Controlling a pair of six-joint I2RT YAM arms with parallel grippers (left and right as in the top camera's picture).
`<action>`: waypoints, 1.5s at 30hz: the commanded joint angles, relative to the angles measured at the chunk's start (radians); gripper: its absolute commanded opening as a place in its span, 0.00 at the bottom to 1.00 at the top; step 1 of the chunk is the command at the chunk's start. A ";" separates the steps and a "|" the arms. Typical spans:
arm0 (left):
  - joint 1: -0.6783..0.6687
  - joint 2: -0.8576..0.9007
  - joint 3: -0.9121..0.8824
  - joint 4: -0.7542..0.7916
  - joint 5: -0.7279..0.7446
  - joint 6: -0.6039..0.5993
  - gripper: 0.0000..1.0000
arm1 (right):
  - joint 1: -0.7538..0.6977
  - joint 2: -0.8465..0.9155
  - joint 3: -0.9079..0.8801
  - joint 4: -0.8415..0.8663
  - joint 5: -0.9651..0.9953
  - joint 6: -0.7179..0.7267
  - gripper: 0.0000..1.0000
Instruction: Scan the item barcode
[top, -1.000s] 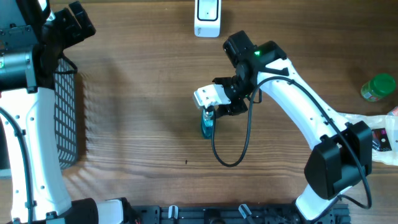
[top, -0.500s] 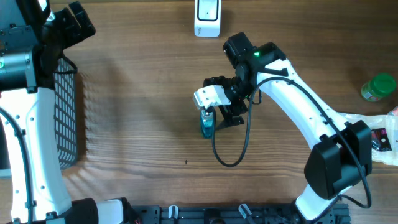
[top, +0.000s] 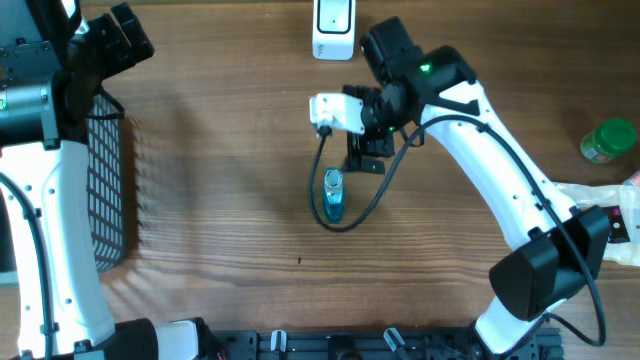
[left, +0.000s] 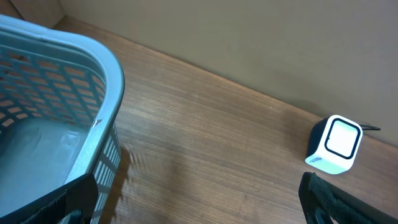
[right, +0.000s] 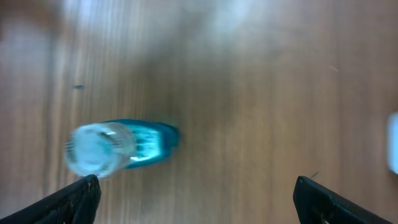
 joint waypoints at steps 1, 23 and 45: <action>0.004 0.006 -0.006 0.000 0.005 -0.009 1.00 | 0.002 -0.014 0.076 0.051 0.048 0.214 1.00; 0.005 0.011 -0.020 -0.008 -0.026 -0.001 1.00 | 0.179 -0.047 0.126 -0.116 0.161 0.507 1.00; 0.005 0.130 -0.027 0.039 -0.056 -0.001 1.00 | 0.248 -0.055 0.129 -0.113 0.284 0.288 1.00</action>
